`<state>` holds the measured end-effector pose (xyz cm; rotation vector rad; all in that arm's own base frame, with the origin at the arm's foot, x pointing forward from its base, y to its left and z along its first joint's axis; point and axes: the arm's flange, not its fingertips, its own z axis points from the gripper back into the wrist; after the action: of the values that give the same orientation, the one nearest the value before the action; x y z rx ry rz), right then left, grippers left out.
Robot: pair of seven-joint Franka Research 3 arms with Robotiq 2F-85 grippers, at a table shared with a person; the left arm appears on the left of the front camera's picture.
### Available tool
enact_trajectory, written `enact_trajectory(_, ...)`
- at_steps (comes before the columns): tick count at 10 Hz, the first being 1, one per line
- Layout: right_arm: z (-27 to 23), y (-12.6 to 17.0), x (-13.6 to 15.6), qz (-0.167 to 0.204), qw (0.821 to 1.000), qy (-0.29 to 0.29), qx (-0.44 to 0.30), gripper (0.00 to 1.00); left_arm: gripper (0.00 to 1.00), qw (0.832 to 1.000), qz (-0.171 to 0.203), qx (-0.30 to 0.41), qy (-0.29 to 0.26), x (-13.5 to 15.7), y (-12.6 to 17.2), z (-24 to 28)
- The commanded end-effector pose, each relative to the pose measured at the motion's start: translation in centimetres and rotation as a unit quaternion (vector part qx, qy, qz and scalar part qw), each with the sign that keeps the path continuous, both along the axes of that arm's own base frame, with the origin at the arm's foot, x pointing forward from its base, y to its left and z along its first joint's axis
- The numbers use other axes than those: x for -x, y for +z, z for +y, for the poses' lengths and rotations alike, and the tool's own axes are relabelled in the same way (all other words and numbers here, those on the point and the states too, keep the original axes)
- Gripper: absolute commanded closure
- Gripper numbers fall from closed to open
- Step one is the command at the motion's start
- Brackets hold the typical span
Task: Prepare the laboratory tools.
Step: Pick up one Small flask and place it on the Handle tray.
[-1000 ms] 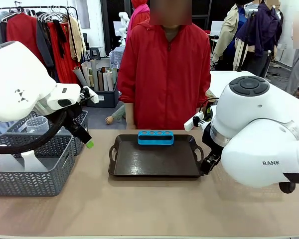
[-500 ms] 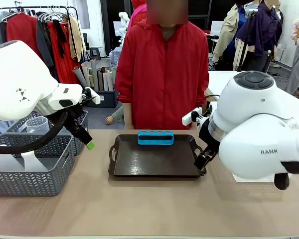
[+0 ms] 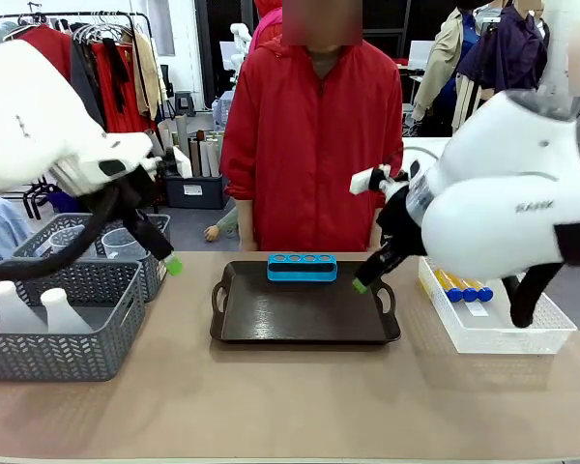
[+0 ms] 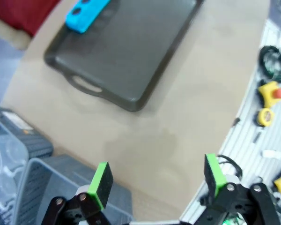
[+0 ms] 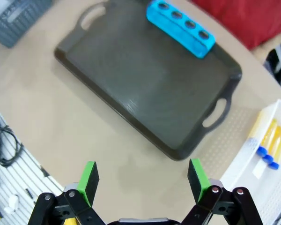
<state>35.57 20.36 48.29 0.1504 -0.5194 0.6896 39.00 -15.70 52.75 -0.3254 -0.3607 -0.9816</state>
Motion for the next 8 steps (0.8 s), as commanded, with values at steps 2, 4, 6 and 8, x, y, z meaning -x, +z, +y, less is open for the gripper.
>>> enact_trajectory(2, -2.1, 5.7, 0.4, -0.015, 0.999, 0.030, -0.021, 0.00, 0.00, 0.999, 0.009, 0.030, -0.038, -1.7, 4.7, 2.8)
enact_trajectory(4, -3.7, 9.2, 0.3, -0.033, 0.998, 0.025, -0.045, 0.00, 0.00, 0.999, -0.032, 0.026, -0.029, -2.4, 6.9, 4.4)
enact_trajectory(6, -5.5, 12.7, 0.5, -0.047, 0.995, 0.032, -0.080, 0.00, 0.00, 0.996, -0.079, 0.034, -0.013, -2.9, 8.7, 6.1)
enact_trajectory(8, -7.3, 14.7, 0.5, -0.063, 0.990, 0.038, -0.119, 0.00, 0.00, 0.994, -0.104, 0.041, 0.007, -3.4, 9.4, 7.1)
